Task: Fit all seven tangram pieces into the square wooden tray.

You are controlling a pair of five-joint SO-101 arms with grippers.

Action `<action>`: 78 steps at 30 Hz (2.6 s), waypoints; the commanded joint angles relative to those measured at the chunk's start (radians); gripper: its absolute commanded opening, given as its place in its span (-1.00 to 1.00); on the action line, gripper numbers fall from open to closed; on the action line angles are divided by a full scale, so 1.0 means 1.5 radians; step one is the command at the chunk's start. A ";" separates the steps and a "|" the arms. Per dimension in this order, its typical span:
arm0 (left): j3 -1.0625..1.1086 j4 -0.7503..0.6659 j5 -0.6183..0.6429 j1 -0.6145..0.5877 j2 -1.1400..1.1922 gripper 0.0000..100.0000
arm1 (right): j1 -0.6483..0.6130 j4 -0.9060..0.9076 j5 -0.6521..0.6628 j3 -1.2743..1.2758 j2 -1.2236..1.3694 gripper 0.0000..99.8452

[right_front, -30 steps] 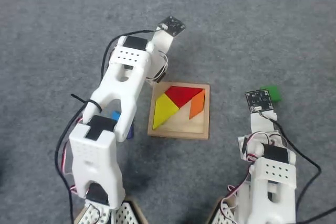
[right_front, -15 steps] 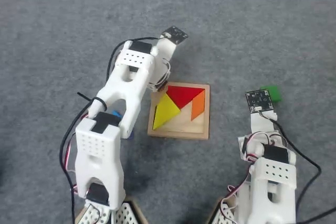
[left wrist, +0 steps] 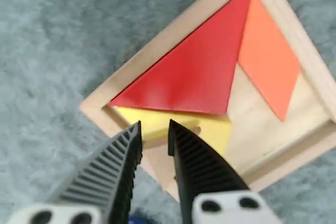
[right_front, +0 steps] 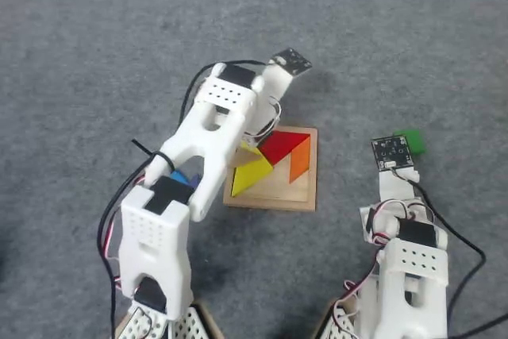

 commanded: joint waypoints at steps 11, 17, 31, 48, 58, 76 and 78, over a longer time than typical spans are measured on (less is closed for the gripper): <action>0.079 -0.039 -0.015 -0.090 -0.038 -0.83 | -0.007 0.003 0.008 -0.028 -0.013 -0.61; 0.142 -0.064 0.012 -0.044 -0.052 -0.83 | -0.007 0.003 0.008 -0.028 -0.013 -0.61; 0.139 0.008 0.089 0.075 -0.109 -0.83 | -0.007 0.003 0.008 -0.028 -0.013 -0.61; 0.103 0.116 0.109 0.122 -0.103 -0.83 | -0.007 0.003 0.006 -0.028 -0.013 -0.61; 0.102 0.043 0.129 0.147 -0.051 -0.83 | -0.007 0.006 0.007 -0.028 -0.014 -0.61; -0.007 0.005 0.099 0.143 0.017 -0.83 | -0.007 0.004 0.007 -0.028 -0.013 -0.61; -0.007 0.026 0.099 0.146 0.009 -0.83 | -0.007 0.004 0.007 -0.028 -0.013 -0.61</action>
